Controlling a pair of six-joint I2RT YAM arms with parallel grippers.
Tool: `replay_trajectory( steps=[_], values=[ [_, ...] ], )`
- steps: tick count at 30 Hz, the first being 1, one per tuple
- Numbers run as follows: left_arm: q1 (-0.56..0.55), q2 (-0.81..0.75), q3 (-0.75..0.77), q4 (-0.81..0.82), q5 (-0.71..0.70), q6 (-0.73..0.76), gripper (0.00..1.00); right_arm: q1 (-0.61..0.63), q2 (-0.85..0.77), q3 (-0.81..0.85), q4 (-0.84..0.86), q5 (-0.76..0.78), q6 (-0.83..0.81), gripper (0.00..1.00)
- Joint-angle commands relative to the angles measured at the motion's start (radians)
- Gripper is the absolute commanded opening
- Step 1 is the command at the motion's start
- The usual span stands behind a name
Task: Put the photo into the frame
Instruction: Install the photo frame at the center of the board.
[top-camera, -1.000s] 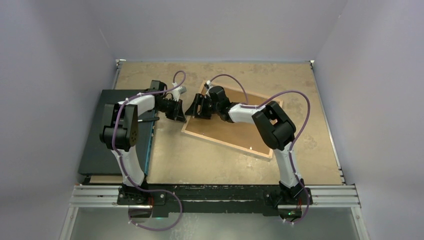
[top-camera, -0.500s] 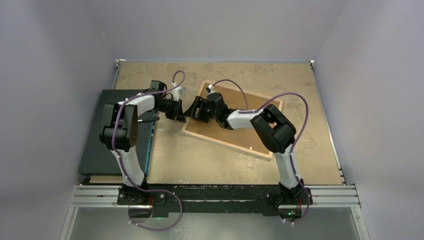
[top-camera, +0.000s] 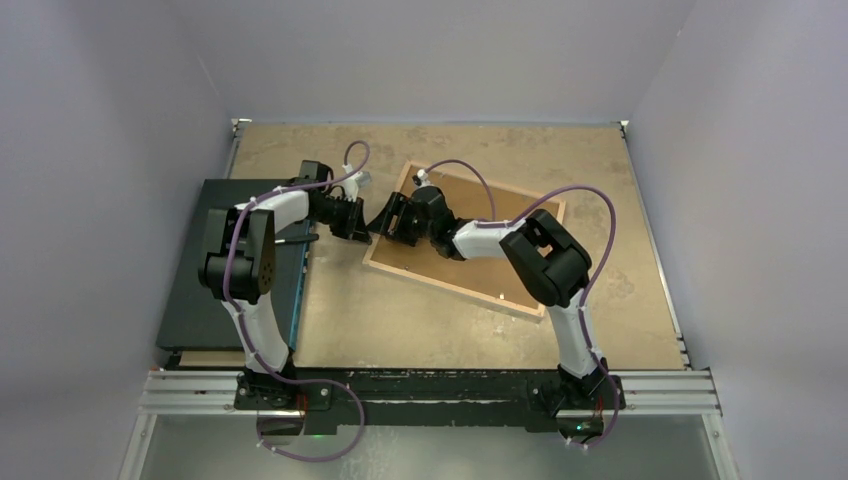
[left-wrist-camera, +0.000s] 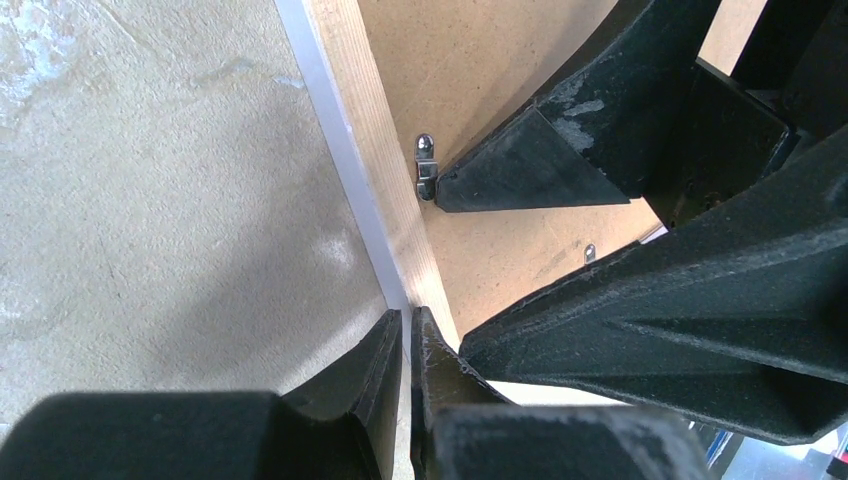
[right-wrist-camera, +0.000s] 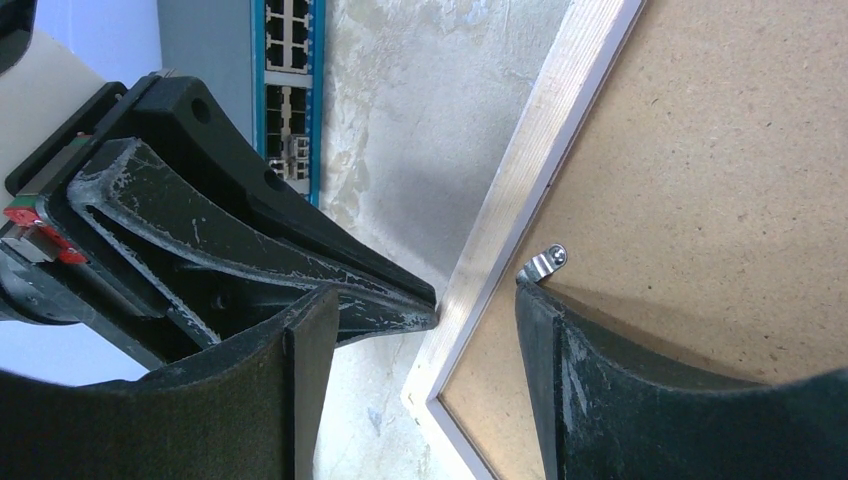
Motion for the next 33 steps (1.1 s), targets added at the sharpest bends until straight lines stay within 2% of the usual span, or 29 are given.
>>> replay_trajectory(
  steps=[1, 6, 11, 15, 20, 24, 33],
  values=[
    [-0.018, -0.012, -0.029, 0.016, 0.0, 0.019, 0.05, 0.014, 0.059, 0.03, -0.025, 0.077, -0.001, 0.68],
    [-0.019, -0.015, -0.037, 0.021, 0.005, 0.013, 0.05, 0.011, 0.066, 0.001, 0.016, 0.068, 0.031, 0.68],
    [-0.019, -0.021, -0.044, 0.024, 0.006, 0.003, 0.05, 0.001, 0.036, -0.125, 0.241, 0.041, 0.111, 0.64],
    [-0.018, -0.025, -0.049, 0.027, -0.012, 0.006, 0.05, -0.002, -0.021, -0.177, 0.289, 0.058, 0.11, 0.67],
    [-0.016, -0.024, -0.049, 0.024, -0.021, 0.007, 0.05, -0.008, -0.107, -0.235, 0.291, 0.09, 0.109, 0.71],
    [-0.016, -0.029, -0.058, 0.03, -0.017, 0.001, 0.05, -0.01, -0.125, -0.225, 0.208, 0.126, 0.086, 0.7],
    [-0.017, -0.036, -0.072, 0.034, -0.013, 0.001, 0.05, -0.009, -0.047, -0.131, 0.149, 0.172, 0.103, 0.59]
  ],
)
